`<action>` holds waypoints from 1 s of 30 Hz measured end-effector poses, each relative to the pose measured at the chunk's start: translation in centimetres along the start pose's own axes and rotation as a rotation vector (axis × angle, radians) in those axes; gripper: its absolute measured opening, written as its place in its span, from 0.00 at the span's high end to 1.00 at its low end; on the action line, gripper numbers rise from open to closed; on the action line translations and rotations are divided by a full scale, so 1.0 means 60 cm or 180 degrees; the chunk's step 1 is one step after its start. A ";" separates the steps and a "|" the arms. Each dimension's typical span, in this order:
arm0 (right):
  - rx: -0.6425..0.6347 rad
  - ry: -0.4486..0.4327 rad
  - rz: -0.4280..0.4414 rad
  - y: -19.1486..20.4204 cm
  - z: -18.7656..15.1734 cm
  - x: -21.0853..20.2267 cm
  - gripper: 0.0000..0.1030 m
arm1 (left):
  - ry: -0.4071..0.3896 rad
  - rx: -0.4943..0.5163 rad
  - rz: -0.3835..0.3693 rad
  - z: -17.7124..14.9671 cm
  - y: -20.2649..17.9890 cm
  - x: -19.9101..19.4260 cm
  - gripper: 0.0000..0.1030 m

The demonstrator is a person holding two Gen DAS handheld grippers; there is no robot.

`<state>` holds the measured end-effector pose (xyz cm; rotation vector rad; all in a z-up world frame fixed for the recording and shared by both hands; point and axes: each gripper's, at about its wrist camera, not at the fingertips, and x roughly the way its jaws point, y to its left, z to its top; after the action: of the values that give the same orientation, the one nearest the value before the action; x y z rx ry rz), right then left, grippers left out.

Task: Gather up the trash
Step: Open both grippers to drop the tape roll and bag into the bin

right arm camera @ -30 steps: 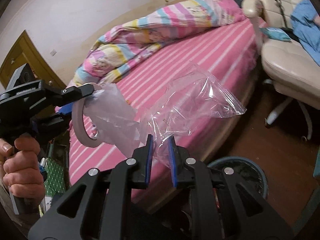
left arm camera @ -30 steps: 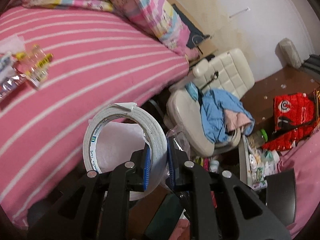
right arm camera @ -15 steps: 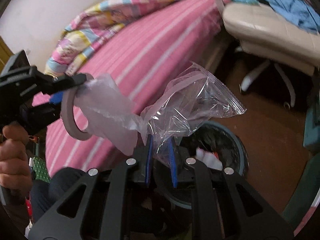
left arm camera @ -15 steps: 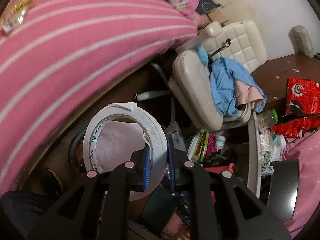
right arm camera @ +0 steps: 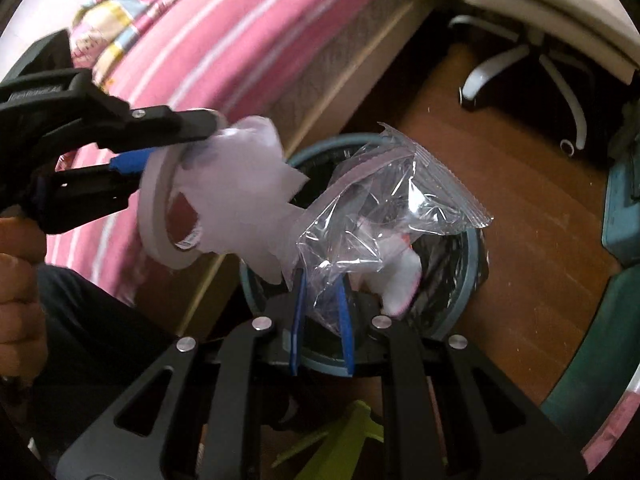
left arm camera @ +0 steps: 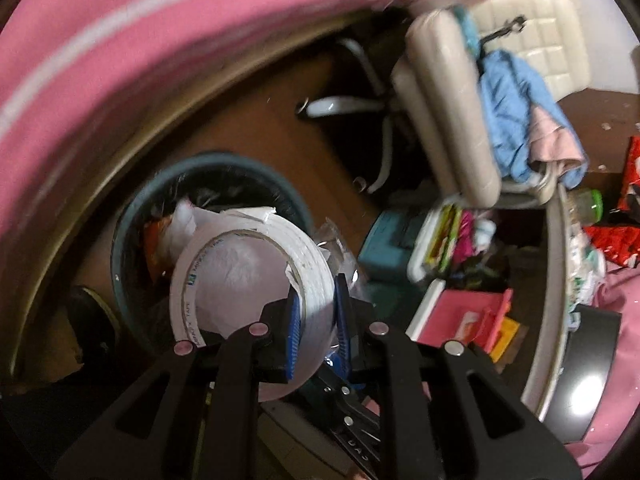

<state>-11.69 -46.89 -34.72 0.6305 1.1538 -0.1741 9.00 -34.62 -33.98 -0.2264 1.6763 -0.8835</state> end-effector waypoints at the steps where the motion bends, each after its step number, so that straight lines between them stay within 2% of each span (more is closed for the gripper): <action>1: -0.0008 0.0051 -0.0022 -0.002 -0.003 0.010 0.85 | 0.0063 0.0001 0.0048 0.000 0.005 0.013 0.85; 3: -0.0012 0.0121 -0.0047 -0.009 -0.009 0.025 0.84 | 0.0213 -0.0021 0.0123 0.001 0.015 0.035 0.85; 5: -0.0004 0.0204 -0.0072 -0.013 -0.013 0.041 0.84 | 0.0256 0.0048 0.0213 0.003 0.015 0.049 0.84; 8: -0.0009 0.0306 -0.0114 -0.014 -0.016 0.066 0.84 | 0.0359 0.0127 0.0457 0.007 0.018 0.075 0.79; 10: -0.0026 0.0350 -0.0144 -0.012 -0.015 0.079 0.82 | 0.0428 0.0075 0.0532 0.011 0.031 0.084 0.64; 11: -0.0029 0.0357 -0.0161 -0.013 -0.015 0.082 0.78 | 0.0447 0.0051 0.0563 0.013 0.034 0.088 0.59; 12: -0.0029 0.0359 -0.0182 -0.014 -0.015 0.086 0.75 | 0.0468 0.0019 0.0598 0.014 0.039 0.092 0.49; 13: -0.0027 0.0362 -0.0214 -0.016 -0.016 0.090 0.70 | 0.0484 -0.0007 0.0623 0.015 0.041 0.095 0.40; 15: -0.0032 0.0347 -0.0304 -0.013 -0.016 0.097 0.33 | 0.0525 -0.0064 0.0691 0.015 0.049 0.101 0.34; 16: -0.0046 0.0328 -0.0353 -0.013 -0.018 0.098 0.30 | 0.0544 -0.0072 0.0716 0.015 0.050 0.103 0.31; 19: -0.0042 0.0329 -0.0445 -0.021 -0.026 0.093 0.28 | 0.0524 -0.0063 0.0753 0.012 0.050 0.099 0.27; 22: -0.0035 0.0286 -0.0501 -0.028 -0.031 0.082 0.23 | 0.0448 -0.0060 0.0762 0.006 0.050 0.086 0.24; 30: -0.0018 0.0118 -0.0534 -0.024 -0.046 0.038 0.19 | 0.0306 0.0020 0.0735 -0.012 0.037 0.053 0.20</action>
<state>-13.60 -46.14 -38.01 0.5339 1.2431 -0.3028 8.00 -34.58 -37.82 0.0149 1.7476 -0.7356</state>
